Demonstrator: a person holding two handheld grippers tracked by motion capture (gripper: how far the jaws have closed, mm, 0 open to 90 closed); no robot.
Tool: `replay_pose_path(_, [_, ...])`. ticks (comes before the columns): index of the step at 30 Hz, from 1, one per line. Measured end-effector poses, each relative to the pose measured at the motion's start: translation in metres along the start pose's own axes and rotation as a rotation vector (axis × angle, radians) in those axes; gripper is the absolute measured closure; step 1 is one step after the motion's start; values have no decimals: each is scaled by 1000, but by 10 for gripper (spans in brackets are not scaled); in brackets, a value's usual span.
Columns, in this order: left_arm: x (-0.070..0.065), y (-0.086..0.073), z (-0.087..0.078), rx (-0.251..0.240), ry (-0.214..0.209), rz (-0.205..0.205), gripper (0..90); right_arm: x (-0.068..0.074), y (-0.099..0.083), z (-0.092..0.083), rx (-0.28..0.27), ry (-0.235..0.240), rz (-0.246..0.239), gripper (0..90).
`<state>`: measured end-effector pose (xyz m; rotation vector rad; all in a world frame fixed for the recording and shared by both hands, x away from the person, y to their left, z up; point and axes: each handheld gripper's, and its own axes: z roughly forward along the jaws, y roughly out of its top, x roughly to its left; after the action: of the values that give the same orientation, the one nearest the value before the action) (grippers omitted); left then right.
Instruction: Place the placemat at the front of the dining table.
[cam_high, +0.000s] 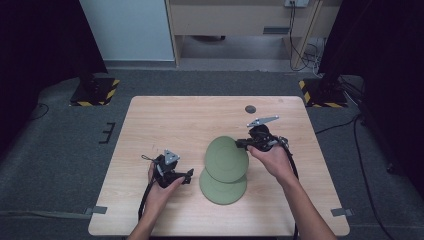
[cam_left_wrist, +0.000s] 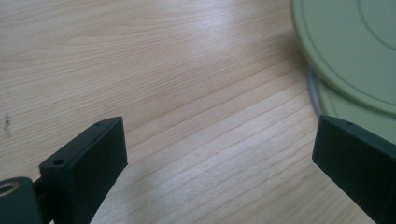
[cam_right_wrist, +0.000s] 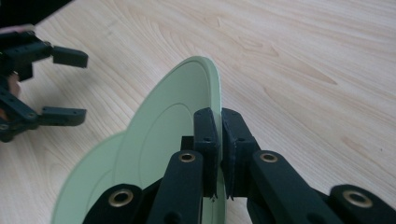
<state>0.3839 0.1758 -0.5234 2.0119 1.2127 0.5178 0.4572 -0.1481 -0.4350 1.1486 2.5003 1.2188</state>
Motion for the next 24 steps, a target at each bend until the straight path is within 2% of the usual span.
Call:
replay_pose_path(6, [11,-1,-3,1,22,-26,24,2,6,-5,-16,-1,-3,861])
replay_pose_path(11, [25,-4,-5,8,57,-56,23,2,11,-10,-38,4,10,861])
replay_pose_path(24, [46,-11,-4,37,117,-110,26,2,26,-17,-74,3,18,861])
